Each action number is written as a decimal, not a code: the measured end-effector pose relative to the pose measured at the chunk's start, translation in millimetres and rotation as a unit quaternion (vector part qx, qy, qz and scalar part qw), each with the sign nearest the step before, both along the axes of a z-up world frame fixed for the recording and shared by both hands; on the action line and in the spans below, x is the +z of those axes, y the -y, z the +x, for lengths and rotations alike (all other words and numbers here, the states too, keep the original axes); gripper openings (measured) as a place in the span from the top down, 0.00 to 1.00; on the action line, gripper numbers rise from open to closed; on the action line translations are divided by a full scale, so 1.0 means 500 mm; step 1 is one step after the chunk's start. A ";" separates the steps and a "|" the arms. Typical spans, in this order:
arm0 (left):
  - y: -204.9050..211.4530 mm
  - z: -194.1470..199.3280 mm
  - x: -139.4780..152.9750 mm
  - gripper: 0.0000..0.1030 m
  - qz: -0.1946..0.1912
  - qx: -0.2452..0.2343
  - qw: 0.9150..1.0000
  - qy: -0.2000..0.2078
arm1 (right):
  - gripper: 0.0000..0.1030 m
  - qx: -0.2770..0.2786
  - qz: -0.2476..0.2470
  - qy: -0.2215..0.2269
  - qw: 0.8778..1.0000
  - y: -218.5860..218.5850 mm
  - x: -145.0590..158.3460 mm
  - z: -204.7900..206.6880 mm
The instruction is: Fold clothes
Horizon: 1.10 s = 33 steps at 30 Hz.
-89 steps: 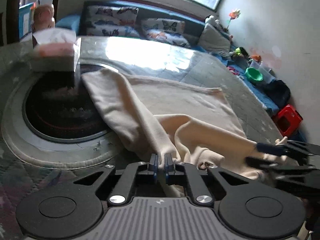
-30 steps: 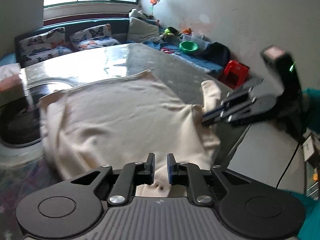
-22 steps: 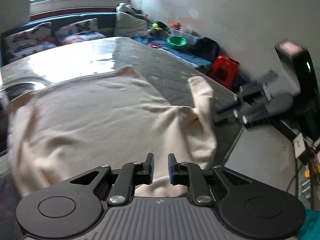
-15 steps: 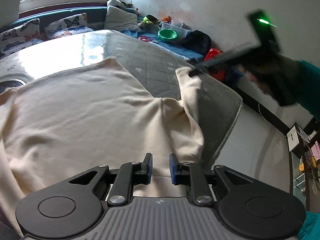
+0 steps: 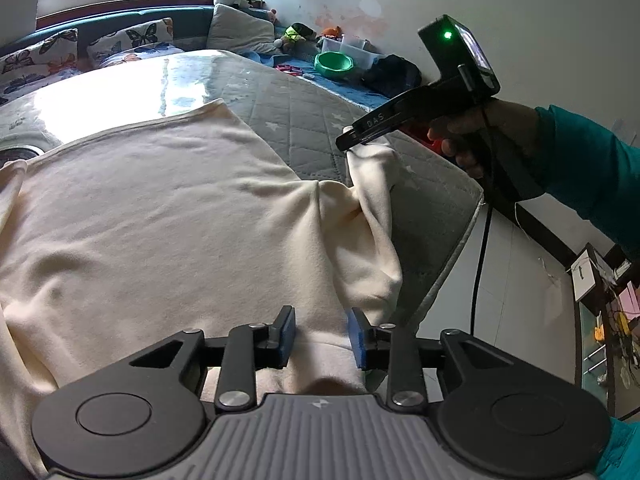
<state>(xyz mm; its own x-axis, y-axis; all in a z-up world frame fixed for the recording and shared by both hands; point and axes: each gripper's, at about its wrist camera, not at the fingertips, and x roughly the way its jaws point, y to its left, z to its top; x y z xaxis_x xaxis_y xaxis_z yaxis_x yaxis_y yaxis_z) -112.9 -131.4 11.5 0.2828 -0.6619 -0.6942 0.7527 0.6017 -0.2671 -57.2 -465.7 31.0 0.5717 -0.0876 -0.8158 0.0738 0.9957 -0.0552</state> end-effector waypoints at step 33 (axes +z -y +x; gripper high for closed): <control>0.005 -0.002 -0.002 0.56 -0.005 -0.002 1.000 0.002 | 0.77 -0.033 0.024 0.046 0.998 0.016 -0.013 0.001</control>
